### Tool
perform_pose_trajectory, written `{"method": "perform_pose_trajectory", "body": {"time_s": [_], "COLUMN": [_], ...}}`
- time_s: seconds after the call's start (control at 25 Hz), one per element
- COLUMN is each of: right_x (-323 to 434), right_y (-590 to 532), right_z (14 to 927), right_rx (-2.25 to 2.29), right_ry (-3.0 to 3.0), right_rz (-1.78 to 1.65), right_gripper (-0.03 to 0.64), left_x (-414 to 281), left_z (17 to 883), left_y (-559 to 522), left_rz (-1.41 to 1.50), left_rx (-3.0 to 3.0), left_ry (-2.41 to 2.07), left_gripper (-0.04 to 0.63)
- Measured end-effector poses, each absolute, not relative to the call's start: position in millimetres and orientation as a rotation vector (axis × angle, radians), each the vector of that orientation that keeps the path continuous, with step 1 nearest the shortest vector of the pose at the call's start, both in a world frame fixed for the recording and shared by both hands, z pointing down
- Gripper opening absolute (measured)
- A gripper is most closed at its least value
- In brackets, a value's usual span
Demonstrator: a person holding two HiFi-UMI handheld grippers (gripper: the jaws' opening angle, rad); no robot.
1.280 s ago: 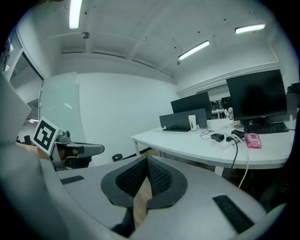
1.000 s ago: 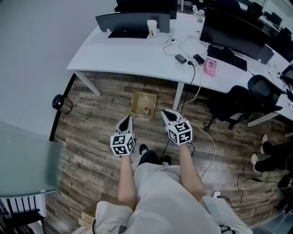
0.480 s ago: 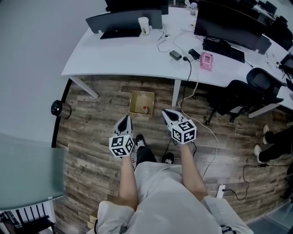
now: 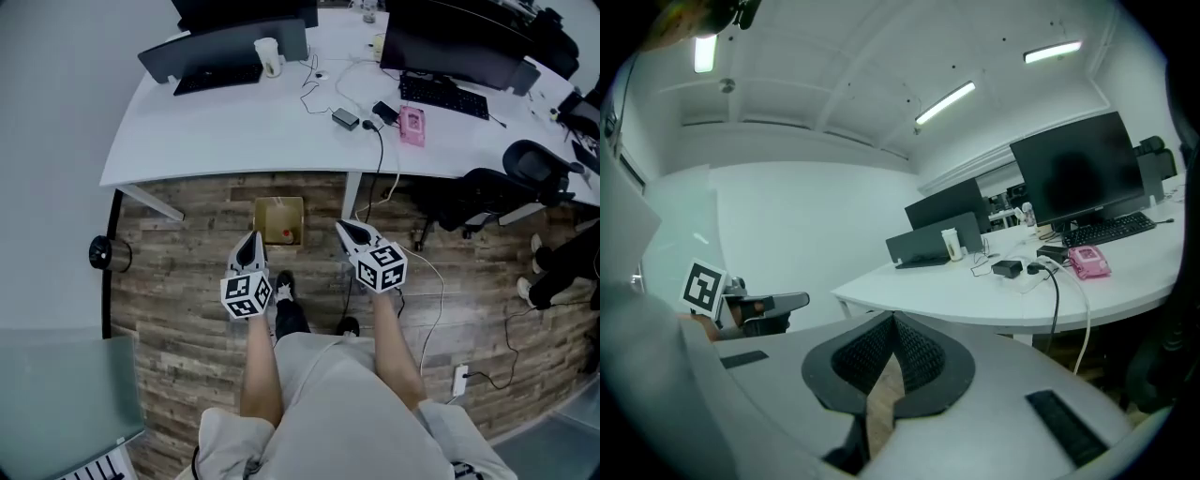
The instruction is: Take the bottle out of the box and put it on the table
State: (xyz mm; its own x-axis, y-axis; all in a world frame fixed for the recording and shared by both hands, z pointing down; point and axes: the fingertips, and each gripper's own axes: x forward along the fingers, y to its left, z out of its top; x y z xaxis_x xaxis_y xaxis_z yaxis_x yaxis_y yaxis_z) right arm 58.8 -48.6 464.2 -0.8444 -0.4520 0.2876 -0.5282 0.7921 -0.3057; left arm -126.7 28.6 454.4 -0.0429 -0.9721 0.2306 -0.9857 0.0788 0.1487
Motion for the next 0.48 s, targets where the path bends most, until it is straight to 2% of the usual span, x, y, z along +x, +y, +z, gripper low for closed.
{"method": "perform_pose_trajectory", "body": {"time_s": [0.48], "right_x": [-17], "right_y": [-110], "right_z": [477], "right_rx": [0.949], "right_ry": [-2.686], "right_rz": [0.630], "right_gripper": [0.038], "left_x": [-219], "left_z": [452], "left_y": [-71], "left_rz": [0.095], "left_rx": [2.096], "left_ry": [-1.943], "left_gripper": [0.012]}}
